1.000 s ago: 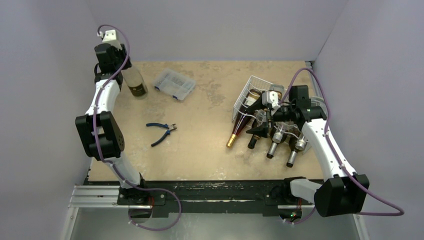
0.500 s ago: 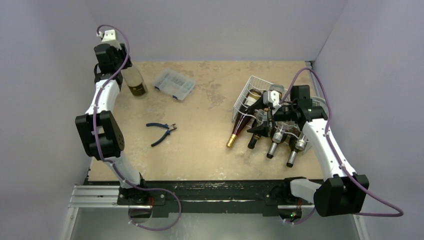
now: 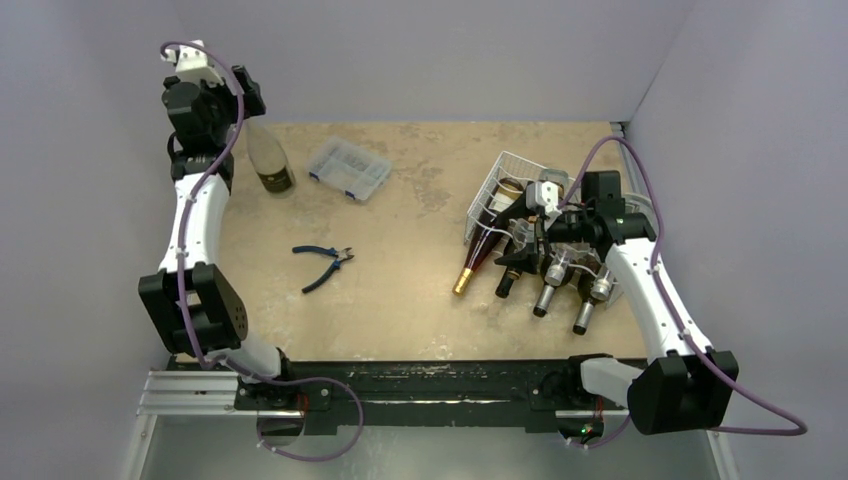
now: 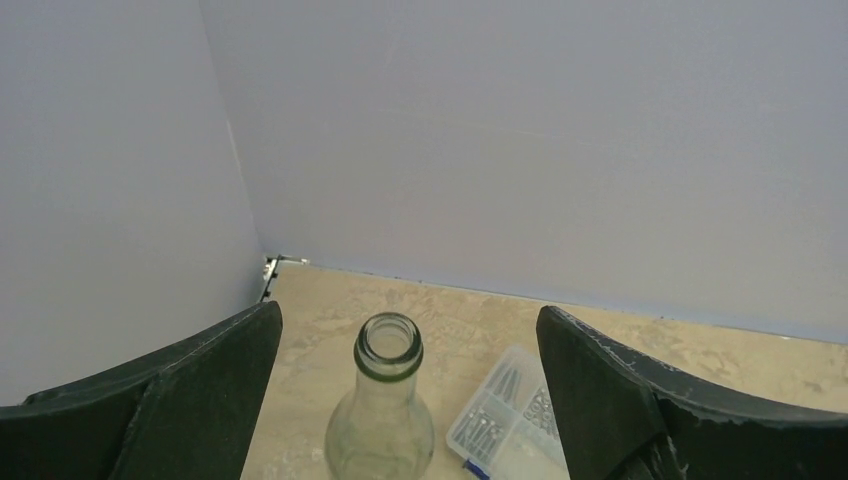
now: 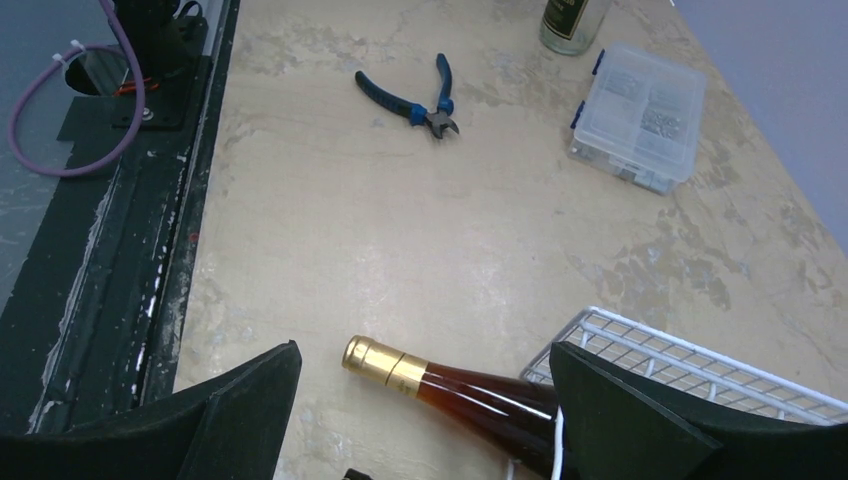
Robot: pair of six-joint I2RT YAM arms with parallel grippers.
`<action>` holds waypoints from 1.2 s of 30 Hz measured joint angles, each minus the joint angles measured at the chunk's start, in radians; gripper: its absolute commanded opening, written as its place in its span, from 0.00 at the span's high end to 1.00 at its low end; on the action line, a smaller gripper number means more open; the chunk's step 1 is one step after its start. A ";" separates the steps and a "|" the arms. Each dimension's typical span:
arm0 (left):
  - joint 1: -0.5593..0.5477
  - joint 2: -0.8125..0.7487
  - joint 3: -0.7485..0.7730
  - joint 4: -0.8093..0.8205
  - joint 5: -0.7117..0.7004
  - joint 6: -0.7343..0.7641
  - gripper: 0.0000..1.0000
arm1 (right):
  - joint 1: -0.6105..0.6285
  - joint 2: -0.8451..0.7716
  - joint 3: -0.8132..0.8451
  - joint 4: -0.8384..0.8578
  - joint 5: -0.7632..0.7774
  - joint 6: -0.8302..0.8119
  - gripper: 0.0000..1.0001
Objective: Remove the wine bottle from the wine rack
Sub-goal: Place the wine bottle at the center of the board.
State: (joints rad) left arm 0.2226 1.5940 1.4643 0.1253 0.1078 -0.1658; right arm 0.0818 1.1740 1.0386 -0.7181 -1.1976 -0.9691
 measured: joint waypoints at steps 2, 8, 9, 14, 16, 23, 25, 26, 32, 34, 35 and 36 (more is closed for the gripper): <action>0.002 -0.044 -0.015 -0.029 0.000 -0.017 0.00 | -0.002 -0.005 0.000 0.000 0.001 0.000 0.01; 0.021 -0.239 -0.086 -0.158 -0.002 -0.123 0.00 | -0.013 -0.036 -0.006 0.009 0.001 0.000 0.01; 0.024 -0.279 -0.104 -0.180 0.001 -0.141 0.00 | -0.017 -0.042 -0.010 0.010 0.002 0.000 0.01; 0.027 -0.465 -0.213 -0.276 0.063 -0.200 0.00 | -0.038 -0.063 -0.022 0.021 0.002 0.002 0.01; 0.027 -0.542 -0.279 -0.306 0.101 -0.225 0.00 | -0.053 -0.080 -0.032 0.029 0.002 0.004 0.01; 0.027 -0.749 -0.470 -0.400 0.252 -0.301 0.00 | -0.104 -0.179 -0.085 0.071 -0.001 0.028 0.01; 0.025 -0.798 -0.506 -0.418 0.298 -0.314 0.00 | -0.122 -0.204 -0.101 0.084 -0.002 0.034 0.01; 0.021 -0.819 -0.520 -0.423 0.314 -0.315 0.00 | -0.131 -0.215 -0.108 0.090 -0.002 0.038 0.01; -0.074 -0.923 -0.615 -0.440 0.390 -0.312 0.00 | -0.184 -0.235 -0.126 0.113 -0.020 0.058 0.01; -0.115 -0.938 -0.632 -0.455 0.404 -0.291 0.00 | -0.201 -0.237 -0.133 0.116 -0.026 0.061 0.01; -0.134 -0.941 -0.639 -0.459 0.410 -0.280 0.00 | -0.210 -0.240 -0.139 0.121 -0.027 0.061 0.01; -0.152 -0.944 -0.647 -0.464 0.417 -0.265 0.00 | -0.220 -0.244 -0.145 0.122 -0.029 0.061 0.01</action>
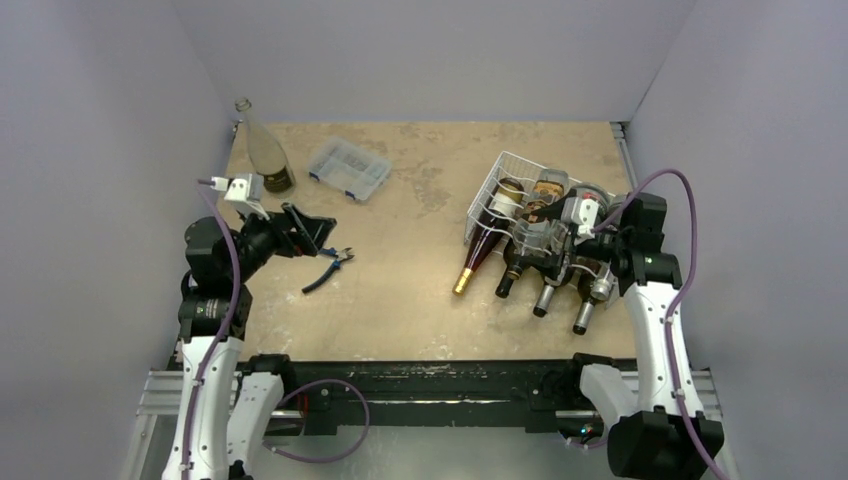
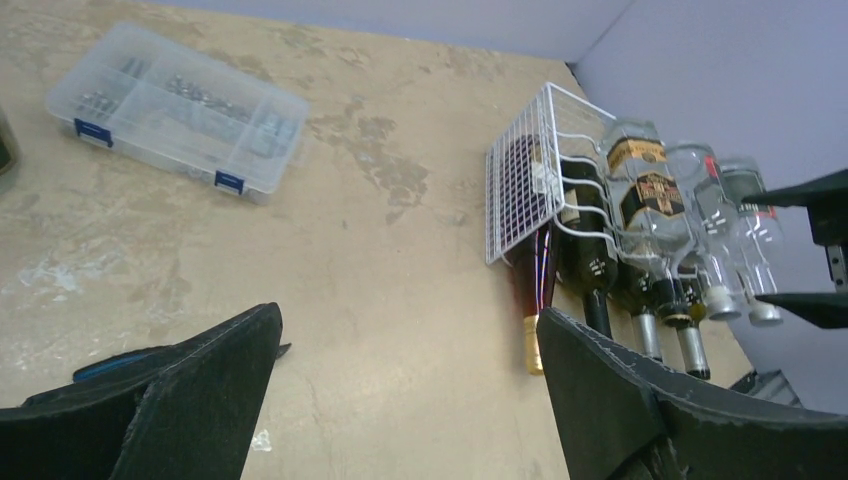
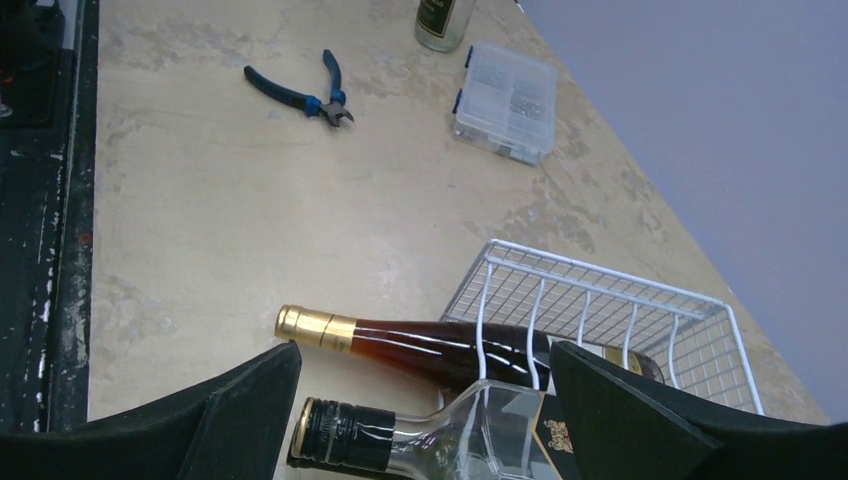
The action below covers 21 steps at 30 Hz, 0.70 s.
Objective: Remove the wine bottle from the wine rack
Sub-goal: Place the wine bottle at the center of the board.
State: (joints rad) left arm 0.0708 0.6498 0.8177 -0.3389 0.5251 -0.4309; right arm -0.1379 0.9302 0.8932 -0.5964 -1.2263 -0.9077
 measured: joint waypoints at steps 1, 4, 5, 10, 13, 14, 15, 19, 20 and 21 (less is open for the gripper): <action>-0.015 -0.001 -0.009 -0.003 0.006 0.010 0.00 | -0.010 -0.004 -0.006 0.000 -0.002 0.000 0.01; -0.049 -0.002 -0.042 -0.006 0.027 0.036 0.00 | -0.039 -0.014 -0.018 0.002 -0.018 -0.001 0.01; -0.054 0.000 -0.052 -0.006 0.035 0.042 0.00 | -0.048 -0.016 -0.019 0.002 -0.022 -0.001 0.01; -0.059 0.027 -0.100 -0.001 0.083 0.062 0.00 | -0.072 -0.018 -0.019 0.014 -0.036 0.001 0.01; -0.059 0.040 -0.114 0.000 0.100 0.078 0.00 | -0.073 -0.018 -0.019 0.027 -0.044 0.006 0.01; -0.059 0.040 -0.117 0.000 0.105 0.082 0.00 | -0.073 -0.018 -0.019 0.030 -0.043 0.010 0.01; -0.059 0.038 -0.118 0.001 0.110 0.084 0.00 | -0.073 -0.018 -0.019 0.034 -0.042 0.016 0.01; -0.059 0.030 -0.122 0.001 0.132 0.087 0.00 | -0.073 -0.019 -0.019 0.048 -0.039 0.050 0.01; -0.059 0.027 -0.123 0.000 0.136 0.088 0.00 | -0.073 -0.019 -0.019 0.050 -0.040 0.056 0.01; -0.059 0.024 -0.124 0.000 0.139 0.092 0.00 | -0.073 -0.020 -0.019 0.051 -0.040 0.060 0.01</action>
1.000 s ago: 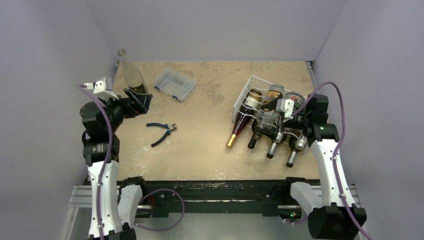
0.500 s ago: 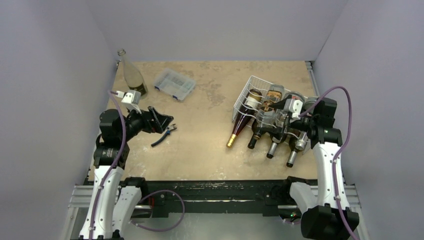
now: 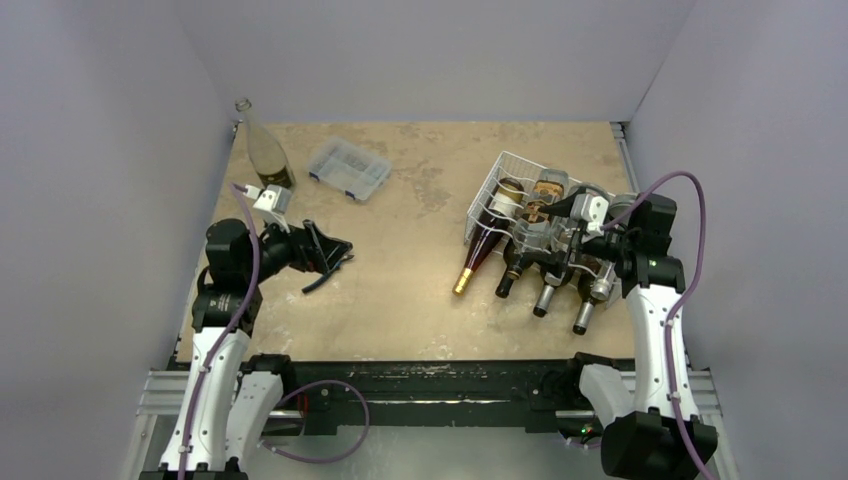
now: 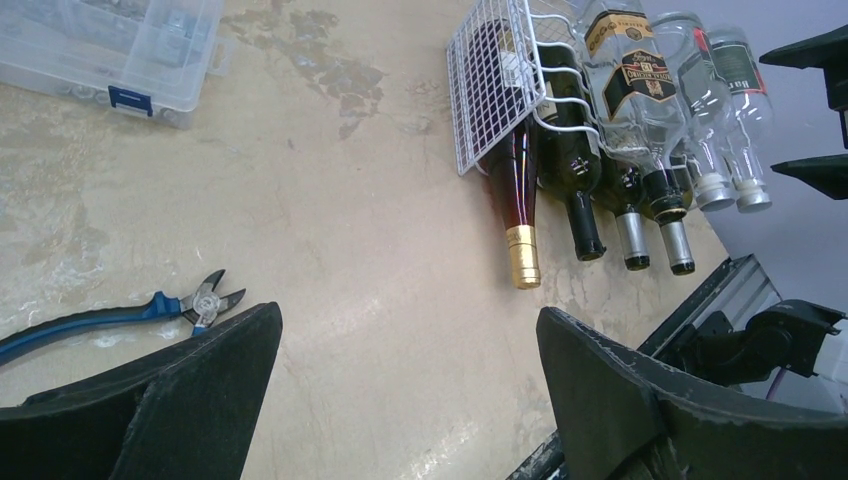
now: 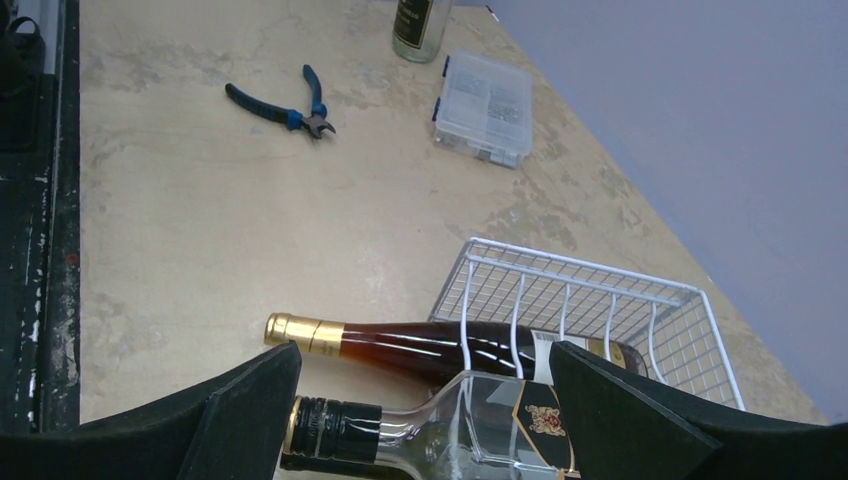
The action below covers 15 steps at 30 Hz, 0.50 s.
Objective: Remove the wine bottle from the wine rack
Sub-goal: Place the wine bottle at the center of the board, then pick up the wine bottle from the wine rack.
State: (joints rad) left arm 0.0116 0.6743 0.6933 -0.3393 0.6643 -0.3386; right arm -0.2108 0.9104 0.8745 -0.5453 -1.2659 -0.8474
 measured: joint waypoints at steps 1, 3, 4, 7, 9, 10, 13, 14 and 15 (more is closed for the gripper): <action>0.000 -0.003 0.000 -0.001 0.003 0.002 0.00 | 0.000 -0.001 0.000 0.000 0.000 0.004 0.01; 0.000 -0.008 0.000 -0.002 0.007 0.007 0.00 | 0.000 -0.003 0.000 0.000 -0.001 0.010 0.01; 0.000 -0.010 0.000 -0.003 0.010 0.009 0.00 | 0.000 -0.003 0.000 0.000 -0.001 0.011 0.01; 0.000 -0.015 0.000 -0.009 0.018 0.009 0.00 | 0.000 -0.003 0.000 0.000 -0.001 0.018 0.01; 0.000 -0.017 0.000 -0.012 0.026 0.009 0.00 | 0.000 -0.004 0.000 0.000 -0.001 0.020 0.01; 0.000 -0.019 0.000 -0.015 0.029 0.009 0.00 | 0.000 -0.005 0.000 0.000 -0.001 0.021 0.01; 0.000 -0.030 0.000 -0.021 0.037 0.009 0.00 | 0.000 -0.014 0.000 0.001 -0.001 0.022 0.01; 0.000 -0.034 0.000 -0.021 0.039 0.009 0.00 | 0.000 -0.017 0.000 0.001 -0.001 0.022 0.01; 0.000 -0.038 0.000 -0.022 0.040 0.009 0.00 | 0.000 -0.020 0.000 0.001 -0.001 0.022 0.01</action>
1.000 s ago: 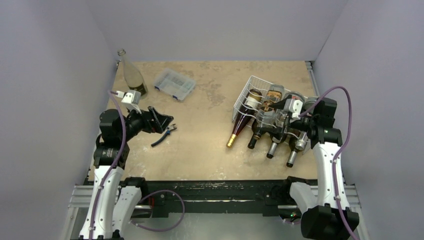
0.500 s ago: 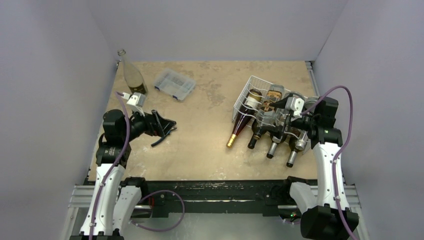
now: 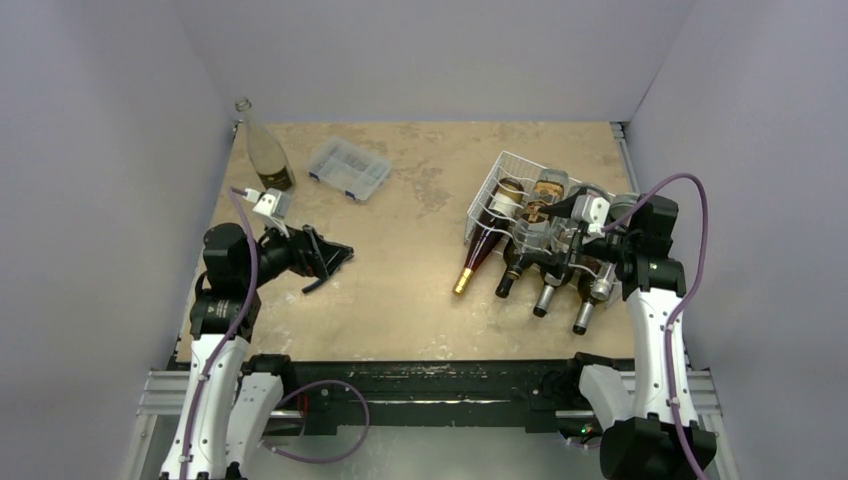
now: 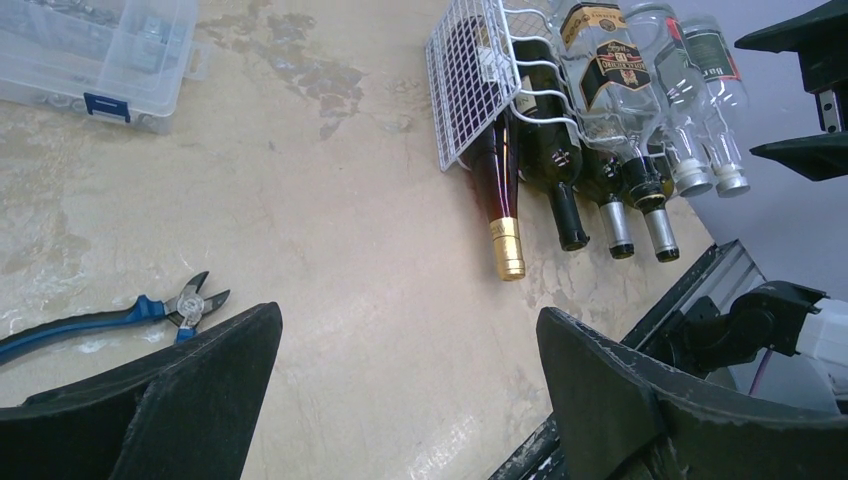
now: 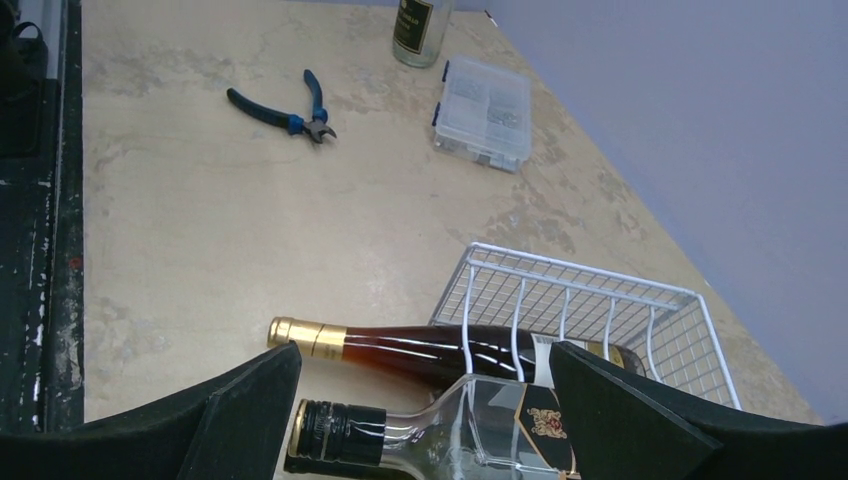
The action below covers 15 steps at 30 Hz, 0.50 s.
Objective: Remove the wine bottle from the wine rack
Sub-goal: Pick up the wine bottle from the wine rack.
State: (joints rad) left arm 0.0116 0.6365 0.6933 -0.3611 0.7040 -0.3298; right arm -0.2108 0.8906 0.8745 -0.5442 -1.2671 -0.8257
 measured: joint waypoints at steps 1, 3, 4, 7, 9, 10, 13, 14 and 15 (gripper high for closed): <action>0.000 -0.002 0.000 0.000 0.000 0.000 0.00 | 0.000 -0.001 0.000 0.000 0.000 0.000 0.01; 0.000 -0.004 0.000 0.000 0.002 0.000 0.00 | 0.000 -0.001 0.000 0.000 0.000 0.000 0.01; 0.000 -0.005 0.000 0.000 0.002 0.000 0.00 | 0.000 0.000 0.000 0.000 0.000 0.000 0.01; 0.000 -0.007 0.000 -0.001 0.003 0.000 0.00 | -0.001 0.003 0.005 -0.019 0.002 -0.013 0.01; 0.000 -0.008 0.000 -0.002 0.003 0.000 0.00 | -0.001 0.017 0.029 -0.058 0.006 -0.041 0.01; 0.000 -0.008 0.000 -0.003 0.003 -0.001 0.00 | -0.001 0.030 0.052 -0.087 0.012 -0.062 0.01; 0.000 -0.010 0.000 -0.011 0.003 0.000 0.00 | -0.001 0.077 0.144 -0.191 0.024 -0.144 0.01; 0.000 -0.011 0.000 -0.015 0.003 0.000 0.00 | -0.001 0.089 0.167 -0.214 0.026 -0.165 0.01; 0.000 -0.011 0.000 -0.019 0.003 -0.001 0.00 | -0.001 0.106 0.201 -0.252 0.033 -0.194 0.01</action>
State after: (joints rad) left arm 0.0116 0.6254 0.6933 -0.3801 0.7071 -0.3305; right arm -0.2119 0.9966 1.0756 -0.7963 -1.2339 -1.0195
